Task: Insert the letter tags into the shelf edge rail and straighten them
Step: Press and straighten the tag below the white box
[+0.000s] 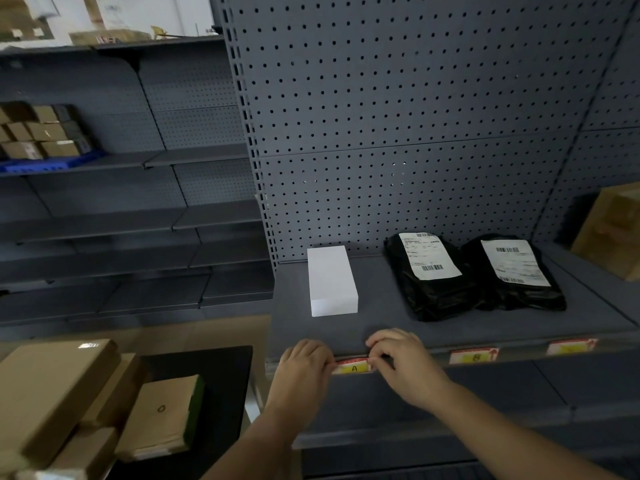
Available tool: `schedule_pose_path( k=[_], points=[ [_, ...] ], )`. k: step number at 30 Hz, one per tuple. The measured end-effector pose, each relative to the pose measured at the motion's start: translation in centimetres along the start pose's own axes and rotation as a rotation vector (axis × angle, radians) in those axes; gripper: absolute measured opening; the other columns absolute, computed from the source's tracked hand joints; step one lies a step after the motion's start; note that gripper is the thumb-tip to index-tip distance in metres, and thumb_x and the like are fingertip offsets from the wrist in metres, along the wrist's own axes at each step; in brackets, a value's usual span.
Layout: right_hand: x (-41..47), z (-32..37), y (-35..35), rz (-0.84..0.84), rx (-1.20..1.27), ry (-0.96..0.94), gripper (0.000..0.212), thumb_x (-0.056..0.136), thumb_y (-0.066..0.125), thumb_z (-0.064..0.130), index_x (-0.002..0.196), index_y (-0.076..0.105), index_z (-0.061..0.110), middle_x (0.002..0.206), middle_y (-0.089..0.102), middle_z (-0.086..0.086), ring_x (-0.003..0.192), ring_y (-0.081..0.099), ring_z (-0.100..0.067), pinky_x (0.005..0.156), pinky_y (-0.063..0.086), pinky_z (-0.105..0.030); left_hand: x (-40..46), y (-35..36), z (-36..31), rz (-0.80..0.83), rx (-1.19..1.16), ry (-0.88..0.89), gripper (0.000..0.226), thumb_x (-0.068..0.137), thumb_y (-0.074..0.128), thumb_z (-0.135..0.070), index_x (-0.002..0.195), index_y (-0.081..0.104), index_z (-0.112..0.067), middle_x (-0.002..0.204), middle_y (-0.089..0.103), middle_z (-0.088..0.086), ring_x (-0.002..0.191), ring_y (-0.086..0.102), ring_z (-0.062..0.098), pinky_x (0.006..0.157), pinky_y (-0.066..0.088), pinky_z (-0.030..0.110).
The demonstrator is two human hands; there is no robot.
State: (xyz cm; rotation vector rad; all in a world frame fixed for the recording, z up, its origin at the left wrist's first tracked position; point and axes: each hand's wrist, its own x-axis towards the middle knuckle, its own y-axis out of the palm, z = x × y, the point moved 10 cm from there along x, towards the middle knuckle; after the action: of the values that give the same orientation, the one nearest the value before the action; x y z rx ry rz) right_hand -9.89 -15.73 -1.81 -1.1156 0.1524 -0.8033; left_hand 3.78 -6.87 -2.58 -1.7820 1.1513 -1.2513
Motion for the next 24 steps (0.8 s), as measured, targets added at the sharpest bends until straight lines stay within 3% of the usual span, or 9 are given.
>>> schedule_pose_path(
  k=[9,24],
  points=[
    [0.6,1.3,0.7,0.059,0.026,-0.030,0.017,0.092,0.059,0.028,0.081,0.072,0.028,0.109,0.057,0.022,0.104,0.046,0.005,0.091,0.022,-0.013,-0.1,-0.3,1.6,0.041,0.016,-0.045,0.008,0.091,0.057,-0.029,0.084,0.060,-0.031,0.090,0.057,-0.017,0.087,0.051,0.001,0.086,0.043,0.024],
    [0.6,1.5,0.5,0.096,0.014,-0.038,0.016,0.092,0.058,0.028,0.085,0.073,0.027,0.107,0.057,0.021,0.104,0.047,0.002,0.093,0.027,-0.016,0.2,0.0,1.4,0.030,-0.008,-0.140,0.015,0.085,0.062,-0.021,0.073,0.059,-0.029,0.079,0.054,-0.018,0.077,0.050,0.002,0.075,0.046,0.022]
  ],
)
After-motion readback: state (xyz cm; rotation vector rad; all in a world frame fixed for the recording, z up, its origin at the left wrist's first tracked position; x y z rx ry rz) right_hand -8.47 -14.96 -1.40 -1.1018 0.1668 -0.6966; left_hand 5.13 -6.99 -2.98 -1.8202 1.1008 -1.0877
